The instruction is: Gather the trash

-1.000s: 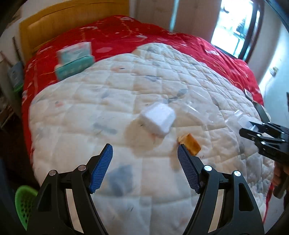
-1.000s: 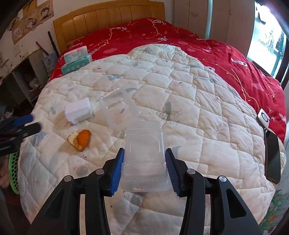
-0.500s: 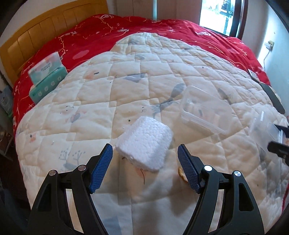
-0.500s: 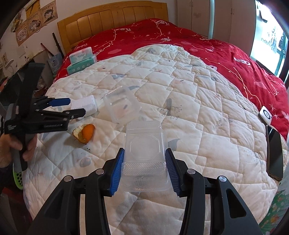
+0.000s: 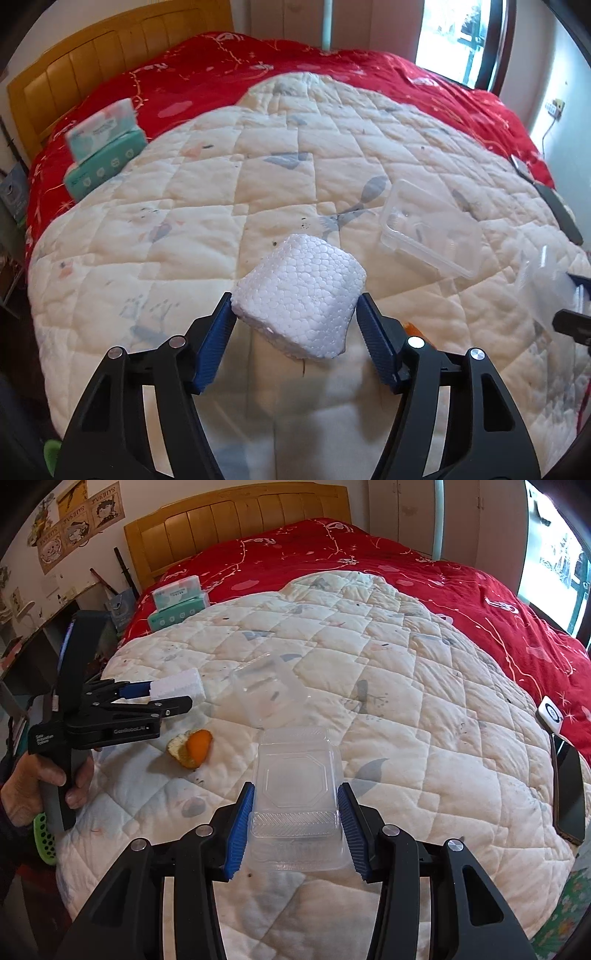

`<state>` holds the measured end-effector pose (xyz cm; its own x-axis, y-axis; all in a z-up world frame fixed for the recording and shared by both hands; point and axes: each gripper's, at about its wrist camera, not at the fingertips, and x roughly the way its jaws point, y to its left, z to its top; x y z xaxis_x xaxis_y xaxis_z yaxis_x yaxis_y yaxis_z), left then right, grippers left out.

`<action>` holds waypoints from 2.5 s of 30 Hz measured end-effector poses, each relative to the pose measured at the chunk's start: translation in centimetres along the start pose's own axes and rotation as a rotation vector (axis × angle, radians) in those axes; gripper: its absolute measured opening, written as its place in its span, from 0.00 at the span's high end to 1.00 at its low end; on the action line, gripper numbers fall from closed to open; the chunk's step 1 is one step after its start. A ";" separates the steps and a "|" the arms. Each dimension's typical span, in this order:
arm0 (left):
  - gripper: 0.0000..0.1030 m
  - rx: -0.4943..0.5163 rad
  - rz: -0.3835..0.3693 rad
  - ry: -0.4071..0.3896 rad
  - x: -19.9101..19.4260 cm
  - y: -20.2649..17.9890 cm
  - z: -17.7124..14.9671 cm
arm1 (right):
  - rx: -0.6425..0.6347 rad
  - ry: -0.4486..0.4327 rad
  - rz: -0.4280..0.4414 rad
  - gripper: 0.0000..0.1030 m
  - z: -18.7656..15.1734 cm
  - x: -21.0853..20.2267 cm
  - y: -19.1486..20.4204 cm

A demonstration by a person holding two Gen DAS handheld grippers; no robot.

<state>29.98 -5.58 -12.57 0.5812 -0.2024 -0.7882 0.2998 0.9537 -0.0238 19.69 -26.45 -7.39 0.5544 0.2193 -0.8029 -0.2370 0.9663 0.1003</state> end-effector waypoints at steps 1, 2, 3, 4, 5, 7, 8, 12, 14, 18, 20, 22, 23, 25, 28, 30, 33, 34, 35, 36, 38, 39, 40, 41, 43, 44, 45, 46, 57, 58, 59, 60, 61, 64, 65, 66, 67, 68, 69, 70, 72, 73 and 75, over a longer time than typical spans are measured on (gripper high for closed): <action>0.36 -0.008 0.003 -0.011 -0.8 0.2 -0.3 | -0.002 -0.001 0.004 0.57 0.0 -0.1 0.3; 0.36 -0.017 0.005 -0.022 -1.7 0.4 -0.7 | -0.004 -0.005 0.011 0.57 -0.1 -0.3 0.8; 0.36 -0.024 0.007 -0.028 -2.3 0.5 -0.9 | -0.005 -0.009 0.017 0.57 -0.1 -0.5 1.1; 0.36 -0.036 0.013 -0.035 -3.2 0.8 -1.4 | -0.006 -0.013 0.026 0.57 -0.1 -0.7 1.5; 0.36 -0.047 0.017 -0.041 -4.1 1.2 -1.8 | -0.009 -0.017 0.033 0.57 -0.1 -0.9 2.0; 0.36 -0.062 0.031 -0.057 -5.7 1.8 -2.7 | -0.019 -0.025 0.047 0.57 -0.2 -1.4 2.9; 0.36 -0.074 0.034 -0.061 -6.6 2.2 -3.2 | -0.024 -0.028 0.054 0.57 -0.2 -1.7 3.5; 0.36 -0.116 0.063 -0.083 -10.0 3.9 -5.3 | -0.041 -0.041 0.084 0.57 -0.3 -2.5 5.6; 0.36 -0.133 0.093 -0.094 -11.9 4.8 -6.6 | -0.048 -0.044 0.102 0.57 -0.4 -2.8 6.7; 0.36 -0.186 0.133 -0.110 -15.0 6.8 -8.9 | -0.075 -0.047 0.133 0.57 -0.8 -3.5 9.1; 0.36 -0.223 0.156 -0.125 -16.8 8.1 -10.6 | -0.095 -0.049 0.147 0.57 -0.9 -3.8 10.5; 0.36 -0.252 0.184 -0.137 -18.2 9.4 -12.1 | -0.110 -0.051 0.160 0.57 -1.0 -4.1 11.6; 0.36 -0.272 0.199 -0.141 -19.0 10.0 -12.9 | -0.116 -0.052 0.165 0.57 -1.0 -4.2 11.9; 0.36 -0.318 0.217 -0.143 -20.2 11.3 -14.5 | -0.135 -0.054 0.178 0.57 -1.1 -4.6 13.1; 0.36 -0.370 0.259 -0.140 -21.7 13.2 -16.9 | -0.153 -0.058 0.196 0.57 -1.1 -5.0 14.4; 0.36 -0.394 0.295 -0.134 -22.5 14.3 -18.3 | -0.170 -0.060 0.206 0.57 -1.1 -5.2 15.5; 0.36 -0.443 0.338 -0.111 -23.1 16.2 -20.7 | -0.191 -0.059 0.220 0.57 -1.0 -5.3 16.9; 0.36 -0.462 0.350 -0.098 -23.2 16.9 -21.5 | -0.199 -0.057 0.224 0.57 -1.0 -5.3 17.4; 0.36 -0.479 0.363 -0.089 -23.3 17.6 -22.3 | -0.204 -0.055 0.229 0.57 -1.0 -5.3 17.9; 0.36 -0.491 0.370 -0.082 -23.3 18.0 -22.9 | -0.209 -0.054 0.233 0.57 -1.0 -5.3 18.2; 0.36 -0.525 0.378 -0.059 -23.1 19.0 -24.1 | -0.222 -0.048 0.244 0.57 -1.1 -5.1 19.2; 0.36 -0.543 0.378 -0.045 -22.9 19.6 -24.8 | -0.226 -0.047 0.247 0.57 -1.1 -5.1 19.6; 0.36 -0.555 0.383 -0.034 -22.7 20.1 -25.4 | -0.233 -0.044 0.252 0.57 -1.1 -5.0 20.2; 0.36 -0.564 0.390 -0.021 -22.5 20.4 -25.9 | -0.238 -0.042 0.255 0.57 -1.1 -4.9 20.5; 0.36 -0.584 0.394 -0.001 -21.9 21.1 -26.7 | -0.251 -0.039 0.261 0.57 -1.1 -4.7 21.3; 0.36 -0.598 0.392 0.009 -21.6 21.4 -27.1 | -0.256 -0.037 0.265 0.57 -1.1 -4.7 21.7; 0.36 -0.609 0.392 0.016 -21.4 21.7 -27.4 | -0.259 -0.036 0.267 0.57 -1.1 -4.7 22.0; 0.35 -0.622 0.393 0.026 -21.1 22.1 -27.8 | -0.264 -0.035 0.269 0.57 -1.1 -4.6 22.4; 0.26 -0.714 0.355 0.069 -20.0 23.8 -30.7 | -0.291 -0.016 0.288 0.57 -1.2 -3.8 24.7; 0.26 -0.718 0.355 0.065 -20.1 23.8 -30.8 | -0.296 -0.015 0.292 0.57 -1.2 -3.8 25.0; 0.26 -0.725 0.354 0.064 -20.1 23.8 -30.9 | -0.299 -0.015 0.295 0.57 -1.2 -3.8 25.3; 0.26 -0.730 0.353 0.064 -20.2 23.9 -31.1 | -0.301 -0.015 0.298 0.57 -1.2 -3.8 25.5; 0.26 -0.736 0.353 0.059 -20.5 23.9 -31.2 | -0.305 -0.014 0.304 0.57 -1.2 -3.8 25.8; 0.26 -0.742 0.363 0.044 -21.3 23.8 -31.6 | -0.319 -0.014 0.317 0.57 -1.1 -3.7 26.7; 0.26 -0.744 0.365 0.040 -21.6 23.8 -31.7 | -0.325 -0.012 0.326 0.57 -1.1 -3.6 27.2; 0.26 -0.747 0.367 0.033 -22.0 23.7 -31.8 | -0.329 -0.011 0.332 0.57 -1.1 -3.6 27.6; 0.26 -0.747 0.371 0.026 -22.5 23.6 -31.9 | -0.333 -0.009 0.338 0.57 -1.1 -3.5 28.0; 0.26 -0.748 0.377 0.019 -22.9 23.5 -32.1 | -0.339 -0.007 0.347 0.57 -1.2 -3.4 28.5; 0.26 -0.748 0.379 0.015 -23.2 23.5 -32.1 | -0.346 -0.005 0.356 0.57 -1.2 -3.3 29.0; 0.26 -0.747 0.381 0.008 -23.6 23.3 -32.2 | -0.355 -0.002 0.366 0.57 -1.3 -3.2 29.7; 0.26 -0.745 0.388 -0.002 -24.3 23.2 -32.4 | -0.368 0.004 0.383 0.57 -1.4 -3.0 30.8; 0.26 -0.744 0.392 -0.007 -24.7 23.1 -32.6 | -0.375 0.008 0.393 0.57 -1.5 -2.8 31.5; 0.26 -0.743 0.402 -0.017 -25.5 22.9 -32.9 | -0.387 0.016 0.408 0.57 -1.7 -2.4 32.7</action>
<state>-2.84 28.74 -13.25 0.5499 0.1864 -0.8142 -0.5048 0.8508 -0.1461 9.20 4.33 -3.18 0.3450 0.5600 -0.7532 -0.7065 0.6833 0.1844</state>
